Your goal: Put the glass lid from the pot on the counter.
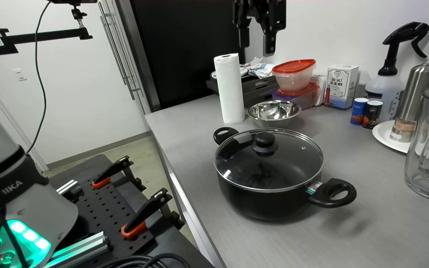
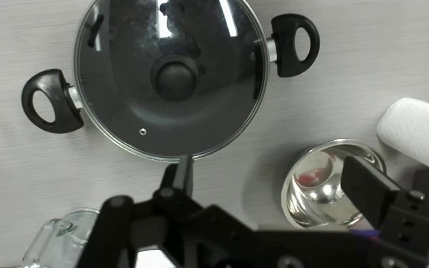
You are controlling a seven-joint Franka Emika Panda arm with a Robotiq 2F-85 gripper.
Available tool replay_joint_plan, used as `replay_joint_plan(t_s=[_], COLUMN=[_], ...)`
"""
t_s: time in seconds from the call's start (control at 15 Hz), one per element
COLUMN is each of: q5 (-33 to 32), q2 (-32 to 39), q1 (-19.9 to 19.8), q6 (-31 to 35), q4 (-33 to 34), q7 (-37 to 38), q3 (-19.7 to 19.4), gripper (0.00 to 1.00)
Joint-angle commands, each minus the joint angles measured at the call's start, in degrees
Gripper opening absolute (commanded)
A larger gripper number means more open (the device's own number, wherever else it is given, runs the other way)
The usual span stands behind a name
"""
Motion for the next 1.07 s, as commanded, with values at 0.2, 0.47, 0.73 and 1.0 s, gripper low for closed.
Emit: replay_joint_plan(t_s=[0.2,0.47,0.73,1.0], q5=[-0.1,-0.1,0.1,0.3], q2=[7.1,10.3,13.0,15.3], q1=[-1.1,-1.3,-1.5,-1.7], q6=[9.8,14.0,16.2,17.5], q4=[-0.1,-0.7,-1.5,-2.3], q7=[7.5,10.3,12.6,14.3], q3=[0.1,-0.1,-0.5,-1.0], gripper=[1.00,1.00,1.00,1.00])
